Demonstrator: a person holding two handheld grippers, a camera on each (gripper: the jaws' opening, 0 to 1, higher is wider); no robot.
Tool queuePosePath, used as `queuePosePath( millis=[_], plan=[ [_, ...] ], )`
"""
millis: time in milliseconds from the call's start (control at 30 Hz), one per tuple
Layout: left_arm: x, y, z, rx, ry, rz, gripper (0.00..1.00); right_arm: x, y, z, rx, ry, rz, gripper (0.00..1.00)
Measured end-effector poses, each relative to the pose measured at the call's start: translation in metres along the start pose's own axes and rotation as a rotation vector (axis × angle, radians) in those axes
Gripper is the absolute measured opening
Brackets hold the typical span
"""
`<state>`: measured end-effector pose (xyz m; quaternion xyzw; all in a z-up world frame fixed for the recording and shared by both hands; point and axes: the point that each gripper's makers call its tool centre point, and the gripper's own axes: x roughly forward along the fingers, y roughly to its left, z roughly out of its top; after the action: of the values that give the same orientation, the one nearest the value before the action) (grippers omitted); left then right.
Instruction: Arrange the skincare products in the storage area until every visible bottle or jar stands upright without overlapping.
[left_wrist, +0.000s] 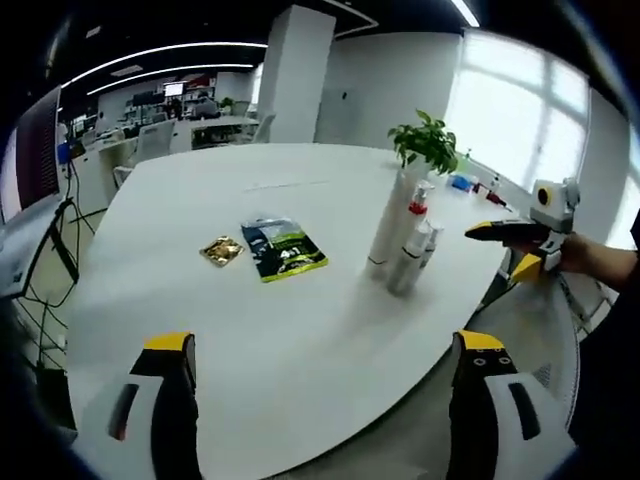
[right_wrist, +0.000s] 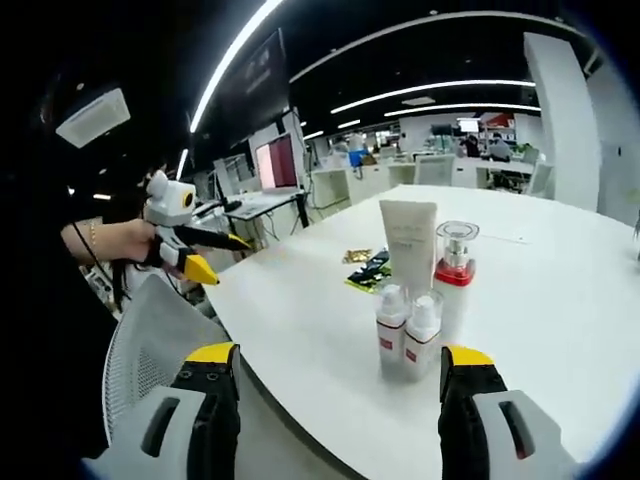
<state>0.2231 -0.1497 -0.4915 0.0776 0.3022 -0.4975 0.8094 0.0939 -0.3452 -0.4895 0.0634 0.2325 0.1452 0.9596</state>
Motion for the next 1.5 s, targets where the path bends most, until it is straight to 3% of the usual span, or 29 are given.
queuePosePath(
  millis=[333, 933, 1500],
  plan=[
    [0.005, -0.008, -0.004, 0.004, 0.033, -0.007, 0.99, -0.003, 0.001, -0.001, -0.029, 0.008, -0.016, 0.87],
    [0.035, -0.012, 0.020, 0.027, 0.049, -0.046, 0.96, -0.004, -0.003, 0.003, -0.002, -0.020, -0.024, 0.99],
    [0.081, 0.003, 0.033, 0.038, 0.151, -0.061, 0.92, -0.005, -0.011, 0.002, 0.040, -0.031, -0.046, 0.97]
  ],
)
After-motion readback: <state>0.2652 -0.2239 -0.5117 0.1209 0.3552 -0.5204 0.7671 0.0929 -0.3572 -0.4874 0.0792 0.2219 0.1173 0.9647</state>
